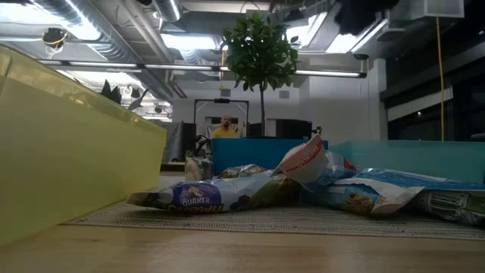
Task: Pick and place Granola Bars by type
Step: Put the red granola bar into the green bin
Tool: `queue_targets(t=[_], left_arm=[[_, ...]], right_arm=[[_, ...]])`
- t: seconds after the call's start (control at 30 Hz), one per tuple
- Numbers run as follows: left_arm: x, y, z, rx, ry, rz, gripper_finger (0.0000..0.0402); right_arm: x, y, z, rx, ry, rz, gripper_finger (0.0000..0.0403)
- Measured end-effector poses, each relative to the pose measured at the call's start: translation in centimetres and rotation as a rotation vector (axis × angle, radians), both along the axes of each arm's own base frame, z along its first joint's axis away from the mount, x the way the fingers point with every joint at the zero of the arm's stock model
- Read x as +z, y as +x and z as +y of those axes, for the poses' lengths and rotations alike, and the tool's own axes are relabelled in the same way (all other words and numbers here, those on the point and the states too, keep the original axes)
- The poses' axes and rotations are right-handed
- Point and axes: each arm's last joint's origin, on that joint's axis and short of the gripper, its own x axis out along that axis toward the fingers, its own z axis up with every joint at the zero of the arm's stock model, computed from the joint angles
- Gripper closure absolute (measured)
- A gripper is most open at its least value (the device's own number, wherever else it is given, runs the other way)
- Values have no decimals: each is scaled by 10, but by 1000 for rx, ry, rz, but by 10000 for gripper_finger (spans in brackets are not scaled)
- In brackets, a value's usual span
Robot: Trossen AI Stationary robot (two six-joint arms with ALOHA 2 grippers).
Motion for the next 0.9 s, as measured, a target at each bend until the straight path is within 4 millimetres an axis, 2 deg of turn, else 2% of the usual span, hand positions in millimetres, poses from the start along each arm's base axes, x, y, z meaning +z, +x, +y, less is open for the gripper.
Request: queue_targets(t=[0.2, 0.37, 0.47, 0.7, 0.9], left_arm=[[0, 0, 0, -23, 23, 16, 258], [0, 0, 0, -38, 25, 28, 258], [0, 0, 0, -39, 24, 28, 258], [0, 0, 0, -41, 21, 30, 258], [-1, 0, -1, -61, 3, 47, 258]], right_arm=[[16, -3, 33, 168, -73, -82, 282], [17, -4, 58, 369, -93, -143, 282], [15, 1, 69, 404, -86, -157, 282], [-1, 31, 90, 476, -80, -177, 271], [7, 61, 101, 484, -113, -142, 211]])
